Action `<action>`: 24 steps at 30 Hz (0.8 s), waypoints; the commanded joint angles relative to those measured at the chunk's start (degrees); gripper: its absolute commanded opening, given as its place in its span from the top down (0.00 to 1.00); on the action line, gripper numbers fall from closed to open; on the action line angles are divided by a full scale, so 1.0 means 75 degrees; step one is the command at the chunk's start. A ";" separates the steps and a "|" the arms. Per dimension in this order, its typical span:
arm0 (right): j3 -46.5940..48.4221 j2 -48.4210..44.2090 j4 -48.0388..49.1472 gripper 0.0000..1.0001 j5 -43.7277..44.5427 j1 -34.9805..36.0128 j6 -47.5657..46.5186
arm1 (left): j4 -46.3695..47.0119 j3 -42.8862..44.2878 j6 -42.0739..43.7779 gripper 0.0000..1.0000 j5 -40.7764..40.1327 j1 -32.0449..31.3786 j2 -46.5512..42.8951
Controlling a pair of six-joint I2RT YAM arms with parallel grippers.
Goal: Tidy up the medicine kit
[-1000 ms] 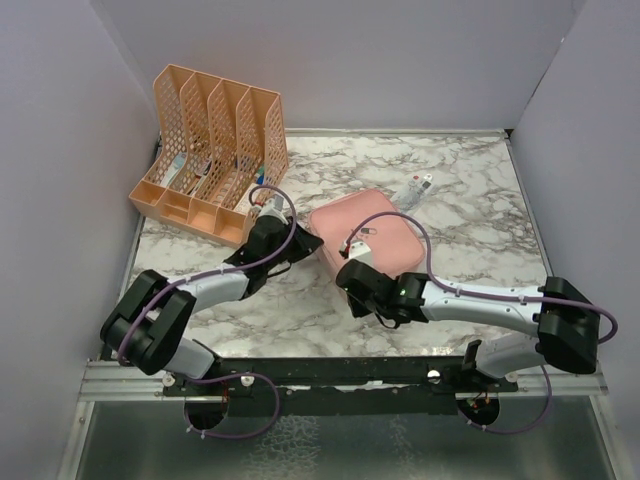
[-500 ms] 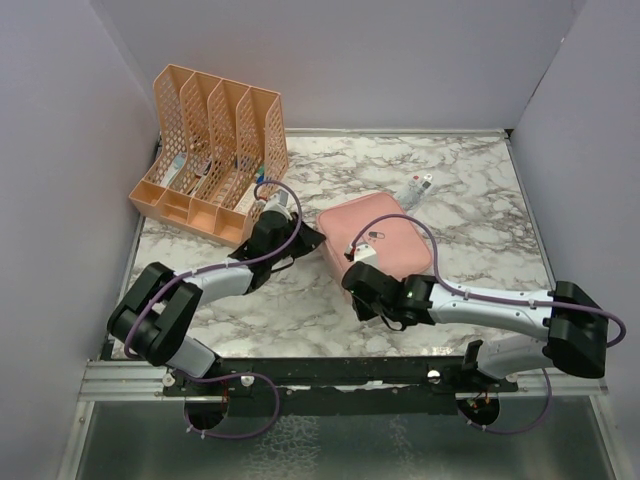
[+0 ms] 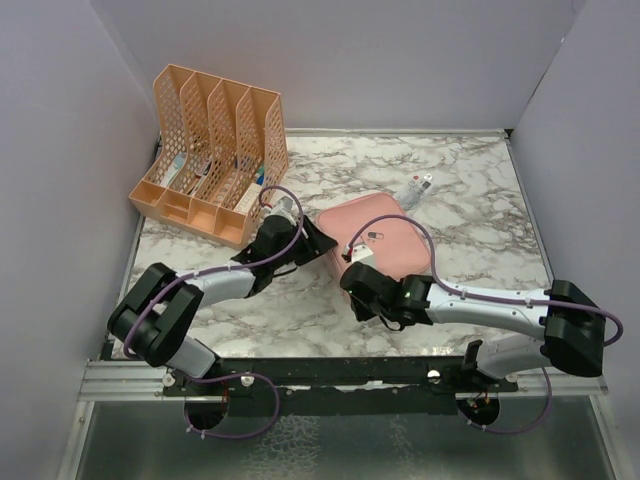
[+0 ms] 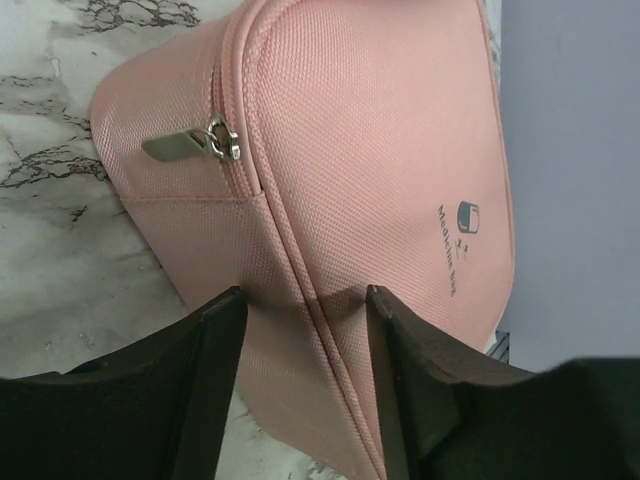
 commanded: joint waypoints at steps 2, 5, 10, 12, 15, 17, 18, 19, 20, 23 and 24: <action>0.0145 0.0288 0.0525 0.99 -0.0537 0.0096 -0.0405 | -0.0124 0.0208 -0.0282 0.60 0.0133 -0.0064 0.0244; 0.0150 0.0282 0.0421 0.99 -0.0537 0.0093 -0.0341 | -0.0337 0.0244 -0.0235 0.80 -0.0113 -0.0064 0.0324; -0.0087 0.0020 0.0066 0.99 -0.0491 0.0087 -0.0139 | -0.0871 0.0511 0.0076 1.00 -0.0697 -0.0051 0.0338; -0.0224 -0.0183 -0.0046 0.99 -0.0523 0.0086 -0.0099 | -0.1185 0.0686 0.0260 1.00 -0.0938 -0.0035 0.0329; -0.0423 -0.0436 -0.0214 0.99 -0.0629 0.0092 -0.0072 | -0.1510 0.0897 0.0510 1.00 -0.1174 0.0021 0.0296; -0.0517 -0.0557 -0.0344 0.99 -0.0723 0.0098 -0.0060 | -0.1566 0.0952 0.0614 1.00 -0.1226 0.0088 0.0266; -0.0544 -0.0614 -0.0422 0.99 -0.0737 0.0095 -0.0045 | -0.1585 0.0963 0.0667 1.00 -0.1237 0.0123 0.0255; -0.0579 -0.0670 -0.0506 0.99 -0.0745 0.0087 -0.0037 | -0.1592 0.0958 0.0700 1.00 -0.1240 0.0160 0.0236; -0.0603 -0.0742 -0.0577 0.99 -0.0744 0.0094 -0.0017 | -0.1606 0.0952 0.0750 1.00 -0.1233 0.0210 0.0221; -0.0651 -0.0837 -0.0795 0.99 -0.0598 0.0091 0.0070 | -0.1632 0.0942 0.0880 1.00 -0.1215 0.0316 0.0171; -0.0658 -0.0851 -0.0895 0.99 -0.0515 0.0091 0.0129 | -0.1634 0.0941 0.0924 1.00 -0.1182 0.0361 0.0170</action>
